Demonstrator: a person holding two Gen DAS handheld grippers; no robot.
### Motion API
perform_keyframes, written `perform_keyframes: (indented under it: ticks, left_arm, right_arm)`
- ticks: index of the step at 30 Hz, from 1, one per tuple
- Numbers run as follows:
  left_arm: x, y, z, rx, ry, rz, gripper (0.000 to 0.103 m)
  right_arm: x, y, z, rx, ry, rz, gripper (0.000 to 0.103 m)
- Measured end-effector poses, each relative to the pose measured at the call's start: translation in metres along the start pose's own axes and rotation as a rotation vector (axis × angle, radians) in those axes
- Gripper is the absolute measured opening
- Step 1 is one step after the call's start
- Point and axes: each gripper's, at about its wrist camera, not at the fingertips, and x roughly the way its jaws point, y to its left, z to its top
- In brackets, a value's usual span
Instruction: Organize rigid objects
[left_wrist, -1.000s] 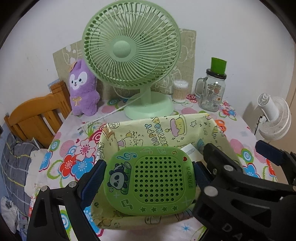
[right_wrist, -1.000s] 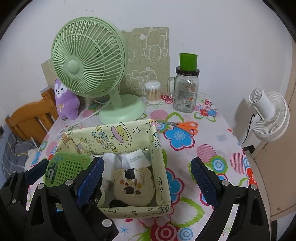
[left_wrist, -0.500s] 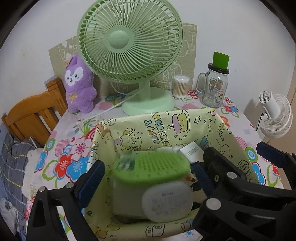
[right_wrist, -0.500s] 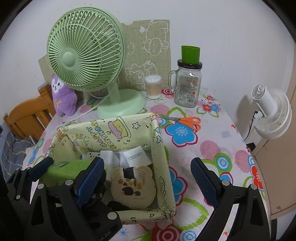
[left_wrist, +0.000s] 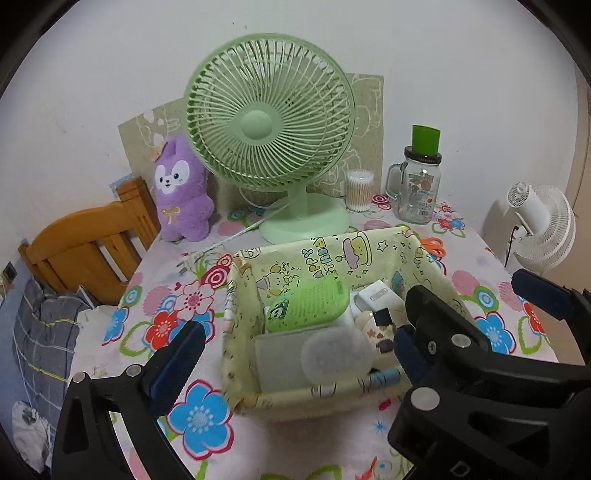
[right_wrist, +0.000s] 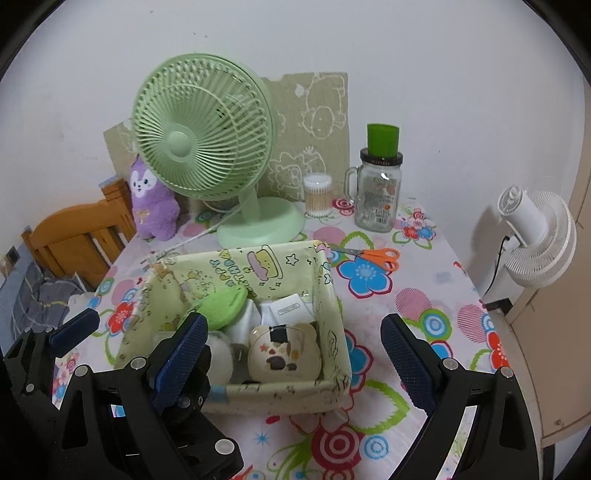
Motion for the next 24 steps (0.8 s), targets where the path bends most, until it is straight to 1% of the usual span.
perform_keyframes:
  ticks: [5, 11, 19, 24]
  left_arm:
    - [-0.023, 0.001, -0.008, 0.022, -0.023, 0.017, 0.103]
    - [-0.051, 0.005, -0.017, 0.037, -0.058, 0.011, 0.103]
    - [-0.085, 0.011, -0.031, 0.024, -0.087, 0.001, 0.103]
    - [-0.109, 0.016, -0.043, 0.018, -0.109, 0.0, 0.103]
  right_arm:
    - [-0.025, 0.007, -0.006, -0.04, -0.028, -0.007, 0.096]
    - [-0.052, 0.012, -0.012, -0.052, -0.051, 0.004, 0.096]
    - [-0.089, 0.015, -0.024, -0.075, -0.084, -0.001, 0.096]
    - [-0.117, 0.019, -0.035, -0.104, -0.123, -0.01, 0.096]
